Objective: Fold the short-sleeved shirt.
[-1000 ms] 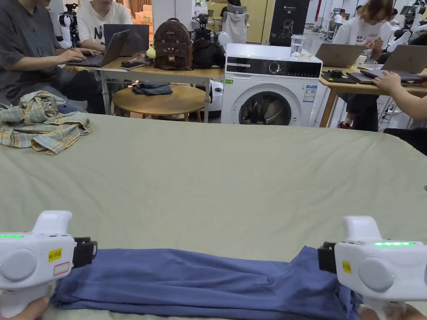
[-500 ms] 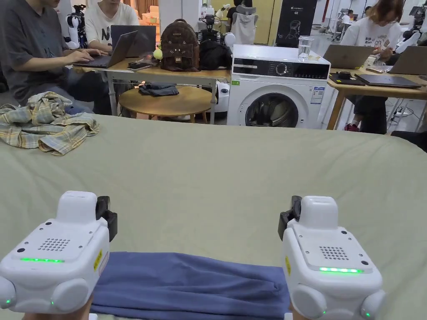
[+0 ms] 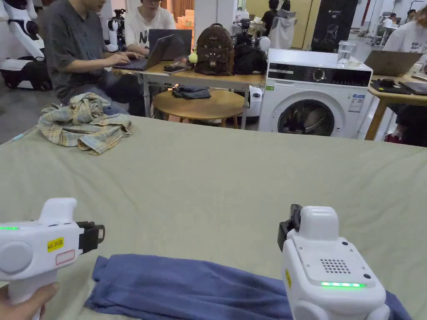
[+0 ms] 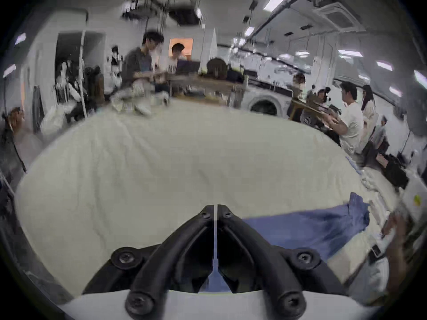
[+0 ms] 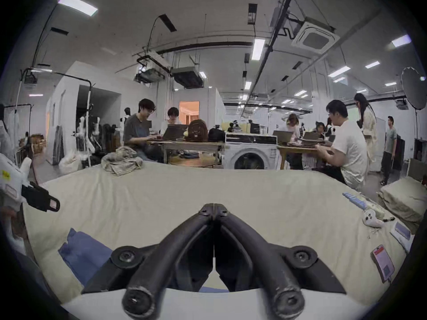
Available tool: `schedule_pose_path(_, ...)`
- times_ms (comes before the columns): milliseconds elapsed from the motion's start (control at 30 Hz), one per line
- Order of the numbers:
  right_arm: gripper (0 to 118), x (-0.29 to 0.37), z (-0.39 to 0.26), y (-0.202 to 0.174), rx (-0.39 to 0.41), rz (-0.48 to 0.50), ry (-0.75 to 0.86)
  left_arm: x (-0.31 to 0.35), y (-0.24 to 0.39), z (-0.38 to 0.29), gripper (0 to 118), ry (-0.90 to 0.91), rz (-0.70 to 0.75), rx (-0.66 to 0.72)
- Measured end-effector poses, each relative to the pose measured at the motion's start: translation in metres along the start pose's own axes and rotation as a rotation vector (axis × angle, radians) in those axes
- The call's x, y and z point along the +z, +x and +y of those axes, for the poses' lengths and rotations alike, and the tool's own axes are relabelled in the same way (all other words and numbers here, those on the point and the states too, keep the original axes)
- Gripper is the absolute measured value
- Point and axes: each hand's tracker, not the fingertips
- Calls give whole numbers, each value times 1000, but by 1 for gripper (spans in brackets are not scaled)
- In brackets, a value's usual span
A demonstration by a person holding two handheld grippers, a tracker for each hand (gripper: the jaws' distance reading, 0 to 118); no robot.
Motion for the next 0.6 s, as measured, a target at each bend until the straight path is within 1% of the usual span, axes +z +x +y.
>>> schedule_pose_path(33, 0, -2, -1, -2, 8, 3, -4, -6, -16, 0, 7, -64, -46, 52)
schedule_pose_path(67, 0, -3, -2, -2, 10, 8, -9, -12, -30, 0, 20, -112, -92, 97)
schedule_pose_path(100, 0, -5, -3, -4, 12, 12, -15, -17, -42, -2, 20, -139, -108, 150)
schedule_pose_path(133, 0, -7, -4, -5, 15, 16, -22, -24, -55, -3, 24, -174, -155, 186)
schedule_pose_path(167, 0, -8, -5, -6, 16, 21, -29, -30, -66, -3, 35, -200, -186, 212)
schedule_pose_path(200, 0, -9, -7, -7, 16, 25, -35, -37, -75, -5, 51, -226, -199, 234)
schedule_pose_path(233, 0, -11, -9, -8, 19, 26, -43, -44, -84, -5, 53, -272, -231, 257)
schedule_pose_path(300, 0, -12, -12, -8, 21, 30, -55, -50, -90, -10, 54, -318, -295, 280)
schedule_pose_path(333, 0, -13, -14, -8, 22, 30, -64, -57, -95, -14, 56, -355, -362, 310)
schedule_pose_path(400, 0, -14, -17, -7, 21, 32, -79, -73, -107, -25, 59, -420, -434, 395)
schedule_pose_path(467, 0, -14, -19, -6, 23, 30, -89, -86, -109, -41, 59, -493, -490, 475)
schedule_pose_path(500, 0, -15, -20, -6, 27, 26, -92, -89, -109, -49, 59, -475, -543, 503)
schedule_pose_path(533, 0, -14, -21, -5, 27, 25, -94, -89, -108, -53, 59, -405, -598, 528)
schedule_pose_path(600, 0, -14, -22, -4, 23, 20, -97, -87, -93, -62, 59, -370, -647, 594)
